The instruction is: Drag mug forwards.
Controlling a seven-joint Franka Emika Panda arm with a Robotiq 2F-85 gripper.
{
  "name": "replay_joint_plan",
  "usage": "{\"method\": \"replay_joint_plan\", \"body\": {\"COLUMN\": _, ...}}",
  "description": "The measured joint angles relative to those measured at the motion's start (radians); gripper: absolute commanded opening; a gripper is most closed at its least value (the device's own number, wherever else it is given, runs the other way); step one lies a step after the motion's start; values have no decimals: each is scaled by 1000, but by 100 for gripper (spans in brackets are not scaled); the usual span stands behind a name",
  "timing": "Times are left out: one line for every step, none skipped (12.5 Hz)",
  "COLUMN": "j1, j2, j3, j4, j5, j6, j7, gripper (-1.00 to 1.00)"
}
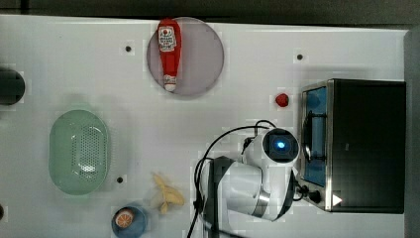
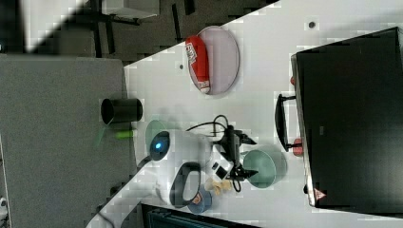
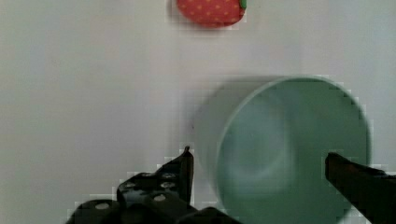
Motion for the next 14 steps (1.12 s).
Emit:
{"method": "replay_joint_plan", "body": {"j1": -2, "j2": 34, "j3": 9, "j4": 4, "j5": -1, "j6": 40, "j7": 44, "gripper": 100}}
{"method": "replay_joint_plan", "body": {"j1": 0, "j2": 59, "j3": 18, "j4": -2, "j5": -12, "j6": 104, "j7": 89, "gripper": 100}}
{"method": "replay_joint_plan", "body": {"j1": 2, "j2": 76, "j3": 20, "j4": 0, "j5": -31, "j6": 140, "j7": 120, "gripper": 100}}
{"method": "replay_joint_plan", "body": {"j1": 5, "j2": 95, "j3": 18, "j4": 0, "j5": -33, "j6": 166, "j7": 146, "gripper": 100}}
{"method": "replay_joint_plan", "body": {"j1": 9, "j2": 117, "j3": 16, "j4": 6, "j5": -34, "j6": 187, "j7": 149, "gripper": 93}}
{"method": "replay_joint_plan", "body": {"j1": 9, "j2": 145, "j3": 13, "j4": 10, "j5": -22, "j6": 218, "j7": 149, "gripper": 69}}
{"method": "replay_joint_plan", "body": {"j1": 10, "j2": 166, "j3": 5, "j4": 12, "j5": -14, "j6": 242, "j7": 153, "gripper": 43}}
{"method": "replay_joint_plan", "body": {"j1": 8, "j2": 170, "j3": -2, "j4": 4, "j5": -23, "j6": 243, "j7": 168, "gripper": 18}}
{"method": "replay_joint_plan", "body": {"j1": 3, "j2": 170, "j3": -4, "j4": -6, "j5": -24, "j6": 246, "j7": 183, "gripper": -5}}
{"method": "replay_joint_plan", "body": {"j1": -2, "j2": 169, "j3": -5, "j4": -12, "j5": -23, "j6": 243, "j7": 187, "gripper": -28}}
{"method": "replay_joint_plan", "body": {"j1": -7, "j2": 166, "j3": -2, "j4": -12, "j5": -23, "j6": 249, "j7": 190, "gripper": -52}}
{"method": "replay_joint_plan", "body": {"j1": -8, "j2": 168, "j3": 6, "j4": -2, "j5": -26, "j6": 254, "j7": 198, "gripper": -65}}
{"method": "replay_joint_plan", "body": {"j1": -1, "j2": 168, "j3": 12, "j4": 10, "j5": -33, "j6": 245, "j7": 199, "gripper": -65}}
{"method": "replay_joint_plan", "body": {"j1": 4, "j2": 166, "j3": 22, "j4": 14, "j5": -32, "j6": 245, "j7": 199, "gripper": -65}}
